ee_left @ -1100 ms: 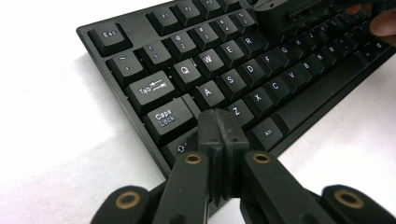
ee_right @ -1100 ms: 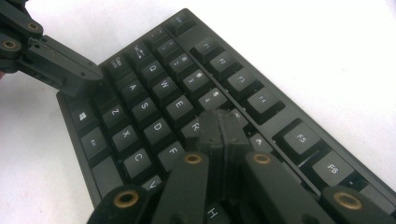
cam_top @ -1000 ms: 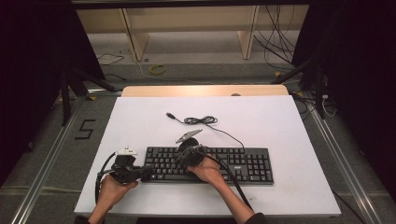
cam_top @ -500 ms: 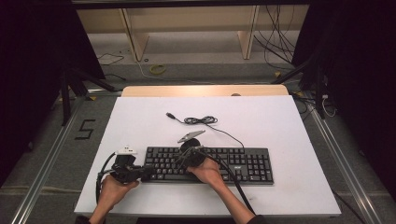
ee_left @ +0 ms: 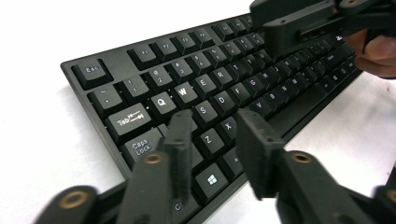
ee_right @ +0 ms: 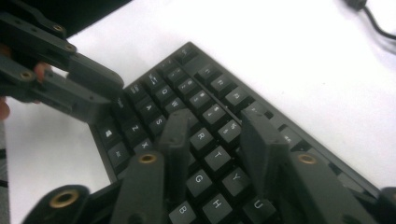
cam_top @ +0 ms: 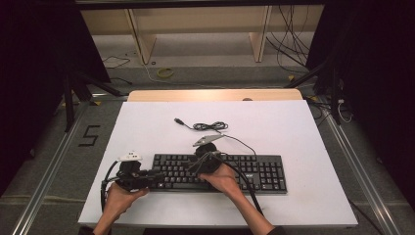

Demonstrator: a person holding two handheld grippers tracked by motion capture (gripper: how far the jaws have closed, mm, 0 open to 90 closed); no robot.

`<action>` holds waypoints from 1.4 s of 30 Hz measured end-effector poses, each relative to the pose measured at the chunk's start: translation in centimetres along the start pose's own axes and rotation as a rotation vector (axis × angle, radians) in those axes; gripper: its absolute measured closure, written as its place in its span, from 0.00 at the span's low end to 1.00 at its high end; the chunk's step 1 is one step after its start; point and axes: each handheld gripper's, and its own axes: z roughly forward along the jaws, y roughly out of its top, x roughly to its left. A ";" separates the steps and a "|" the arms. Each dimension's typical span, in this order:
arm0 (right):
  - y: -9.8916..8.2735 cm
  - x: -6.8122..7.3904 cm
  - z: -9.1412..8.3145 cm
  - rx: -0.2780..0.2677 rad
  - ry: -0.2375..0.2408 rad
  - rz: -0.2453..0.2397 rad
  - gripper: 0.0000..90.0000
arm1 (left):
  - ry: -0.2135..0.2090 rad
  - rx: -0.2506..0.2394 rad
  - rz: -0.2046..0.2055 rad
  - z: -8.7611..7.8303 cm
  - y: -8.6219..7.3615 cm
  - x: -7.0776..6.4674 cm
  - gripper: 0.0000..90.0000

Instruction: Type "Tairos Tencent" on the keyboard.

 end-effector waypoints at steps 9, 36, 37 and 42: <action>-0.2 -0.5 -1.9 -0.037 0.001 0.021 0.58 | -0.013 -0.034 -0.011 -0.1 0.3 -0.1 0.53; -2.1 -0.9 -4.7 -0.081 -0.017 0.036 0.45 | -0.023 -0.073 -0.013 0.3 1.1 -0.2 0.36; -2.1 -1.0 -4.8 -0.085 -0.017 0.035 0.45 | -0.023 -0.073 -0.013 0.3 1.1 -0.2 0.36; -2.5 -1.1 -5.3 -0.097 -0.021 0.040 0.44 | -0.022 -0.069 -0.009 0.4 1.3 -0.2 0.36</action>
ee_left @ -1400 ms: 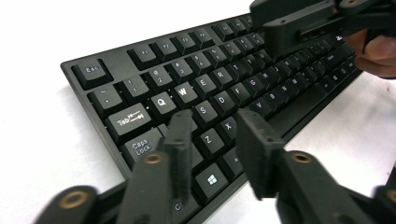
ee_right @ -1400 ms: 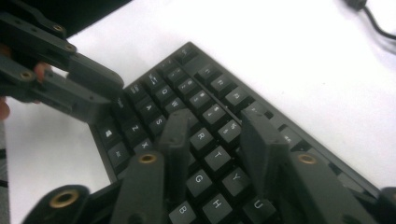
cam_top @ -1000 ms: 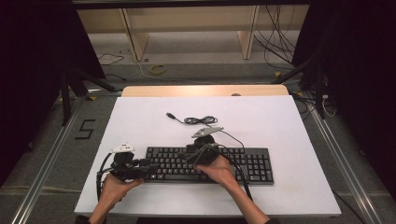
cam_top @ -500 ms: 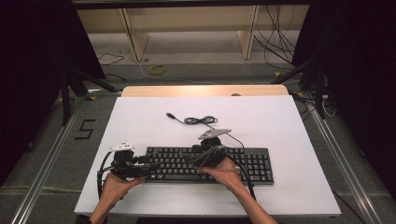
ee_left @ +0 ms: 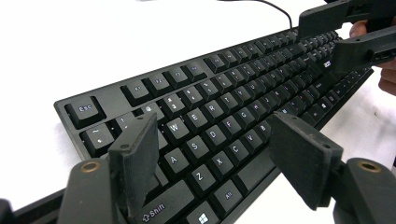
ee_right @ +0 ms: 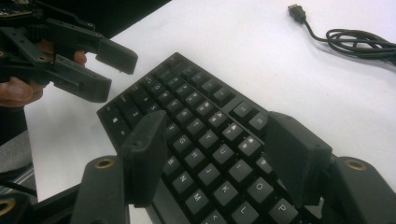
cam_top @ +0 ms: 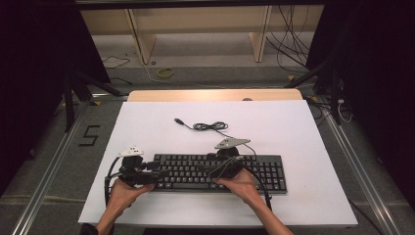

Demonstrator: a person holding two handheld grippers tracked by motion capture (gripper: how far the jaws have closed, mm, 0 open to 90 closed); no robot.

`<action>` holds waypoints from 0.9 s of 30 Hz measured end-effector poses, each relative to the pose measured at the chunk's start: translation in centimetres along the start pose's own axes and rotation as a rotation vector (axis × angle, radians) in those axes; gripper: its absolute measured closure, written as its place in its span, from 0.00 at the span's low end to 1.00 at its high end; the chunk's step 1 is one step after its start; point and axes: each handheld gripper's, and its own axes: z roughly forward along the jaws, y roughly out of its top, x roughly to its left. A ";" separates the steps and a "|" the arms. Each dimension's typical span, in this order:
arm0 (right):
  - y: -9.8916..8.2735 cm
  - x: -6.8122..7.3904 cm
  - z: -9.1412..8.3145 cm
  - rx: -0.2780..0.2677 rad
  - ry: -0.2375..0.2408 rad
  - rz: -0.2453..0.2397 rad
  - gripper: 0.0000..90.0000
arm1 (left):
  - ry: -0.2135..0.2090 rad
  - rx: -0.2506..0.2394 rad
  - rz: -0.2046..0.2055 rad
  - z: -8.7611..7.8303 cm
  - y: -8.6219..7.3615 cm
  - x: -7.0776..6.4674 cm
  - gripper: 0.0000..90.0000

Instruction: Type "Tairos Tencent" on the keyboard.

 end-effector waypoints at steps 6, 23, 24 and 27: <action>-0.3 -0.1 -0.4 -0.011 0.002 0.008 0.42 | 0.000 0.009 0.001 0.2 0.2 0.0 0.37; -1.1 -0.1 -1.4 -0.030 0.000 0.014 0.40 | 0.003 0.061 0.027 1.1 0.8 0.2 0.60; -1.2 0.0 -1.6 -0.028 0.000 0.014 0.39 | 0.006 0.064 0.032 1.2 0.8 0.2 0.65; -1.4 0.0 -1.8 -0.034 0.000 0.012 0.39 | 0.001 0.070 0.040 1.2 0.8 0.2 0.72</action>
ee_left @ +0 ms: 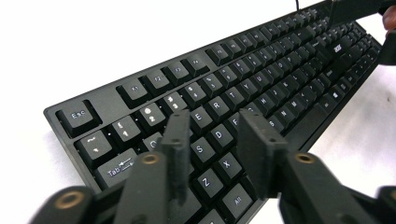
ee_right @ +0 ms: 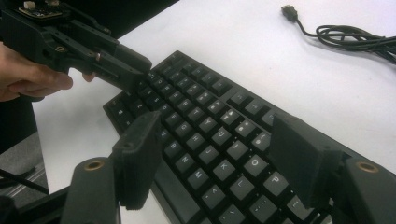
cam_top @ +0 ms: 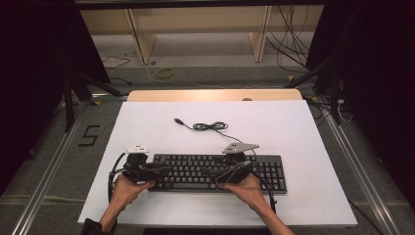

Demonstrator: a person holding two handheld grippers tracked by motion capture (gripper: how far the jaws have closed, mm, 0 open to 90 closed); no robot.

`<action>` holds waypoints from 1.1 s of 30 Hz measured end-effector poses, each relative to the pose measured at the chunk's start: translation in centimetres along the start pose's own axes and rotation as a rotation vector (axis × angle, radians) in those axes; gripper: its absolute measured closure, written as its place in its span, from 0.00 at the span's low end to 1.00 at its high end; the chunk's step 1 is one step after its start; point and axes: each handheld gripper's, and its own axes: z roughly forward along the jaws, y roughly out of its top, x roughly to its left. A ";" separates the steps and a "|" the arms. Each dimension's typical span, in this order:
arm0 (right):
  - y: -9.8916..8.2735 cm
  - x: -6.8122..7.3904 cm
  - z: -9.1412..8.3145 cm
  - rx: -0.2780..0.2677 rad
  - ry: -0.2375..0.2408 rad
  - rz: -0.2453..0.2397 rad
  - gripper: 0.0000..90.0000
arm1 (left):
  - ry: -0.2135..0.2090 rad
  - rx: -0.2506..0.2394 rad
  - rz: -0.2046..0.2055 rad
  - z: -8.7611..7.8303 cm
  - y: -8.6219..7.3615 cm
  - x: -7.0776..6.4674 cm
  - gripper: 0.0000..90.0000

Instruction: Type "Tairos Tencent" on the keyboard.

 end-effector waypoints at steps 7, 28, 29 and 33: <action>-0.4 0.0 -0.5 -0.009 -0.005 0.000 0.39 | 0.014 0.029 0.033 0.2 0.1 -0.1 0.87; -1.1 0.2 -1.0 -0.007 -0.002 -0.004 0.39 | 0.023 0.058 0.063 1.1 0.8 -0.3 0.99; -1.1 0.2 -1.1 -0.007 -0.002 -0.004 0.39 | 0.025 0.059 0.064 1.2 0.9 -0.3 0.99; -1.3 0.3 -1.2 -0.008 -0.003 -0.003 0.39 | 0.023 0.063 0.070 1.7 1.2 -0.4 0.99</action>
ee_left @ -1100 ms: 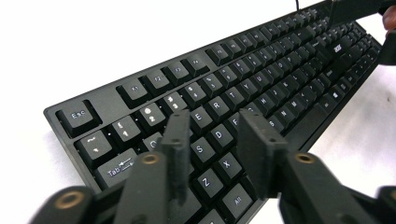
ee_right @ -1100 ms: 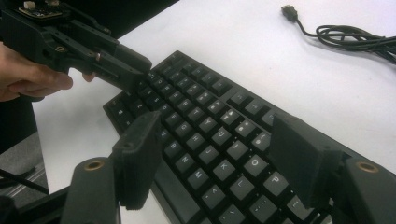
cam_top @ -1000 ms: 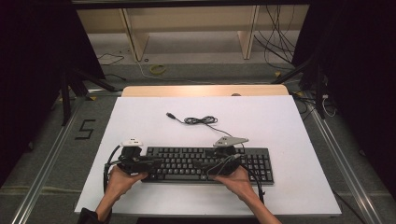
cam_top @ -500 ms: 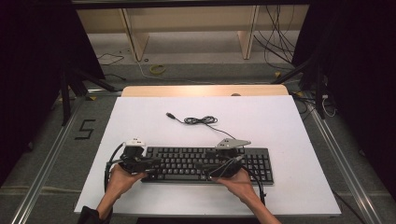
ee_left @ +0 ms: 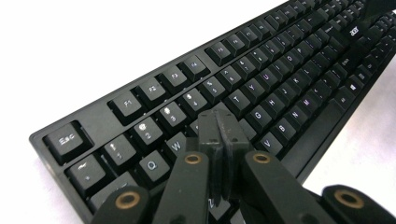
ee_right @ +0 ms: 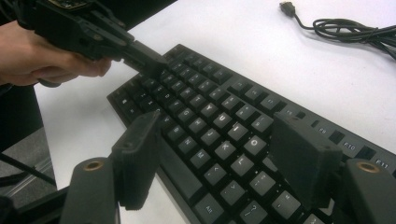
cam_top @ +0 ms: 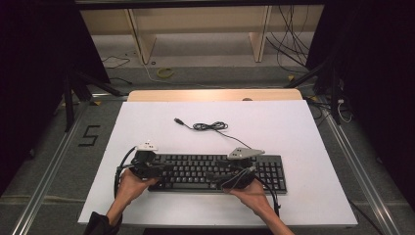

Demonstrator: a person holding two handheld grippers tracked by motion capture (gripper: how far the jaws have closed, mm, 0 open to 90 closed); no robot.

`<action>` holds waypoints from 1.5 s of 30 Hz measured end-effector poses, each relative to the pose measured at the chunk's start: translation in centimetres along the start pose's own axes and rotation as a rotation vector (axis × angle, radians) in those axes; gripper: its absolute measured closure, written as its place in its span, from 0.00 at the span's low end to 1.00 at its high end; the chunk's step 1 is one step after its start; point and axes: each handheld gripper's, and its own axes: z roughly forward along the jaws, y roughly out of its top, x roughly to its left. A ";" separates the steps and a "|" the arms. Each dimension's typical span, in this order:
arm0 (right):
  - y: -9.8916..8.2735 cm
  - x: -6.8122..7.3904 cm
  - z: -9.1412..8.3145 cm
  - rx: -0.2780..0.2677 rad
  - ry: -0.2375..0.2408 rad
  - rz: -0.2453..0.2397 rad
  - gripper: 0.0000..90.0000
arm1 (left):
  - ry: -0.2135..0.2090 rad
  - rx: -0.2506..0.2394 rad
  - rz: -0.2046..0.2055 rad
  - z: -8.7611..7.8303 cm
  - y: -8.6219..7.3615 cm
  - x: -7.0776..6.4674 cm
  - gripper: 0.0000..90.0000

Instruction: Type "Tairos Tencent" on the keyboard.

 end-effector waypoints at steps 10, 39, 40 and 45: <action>-0.4 0.1 -0.1 0.000 -0.003 -0.003 0.39 | 0.007 0.019 0.003 1.1 0.6 0.1 0.99; -0.4 0.4 0.0 0.004 0.009 -0.006 0.39 | 0.010 -0.008 -0.031 0.7 1.0 0.3 0.92; -0.4 0.4 0.1 0.007 0.009 -0.009 0.39 | 0.007 -0.011 -0.032 0.6 1.0 0.3 0.87; -0.4 0.5 0.2 0.010 0.012 -0.010 0.39 | -0.021 -0.035 -0.046 0.0 0.8 0.1 0.77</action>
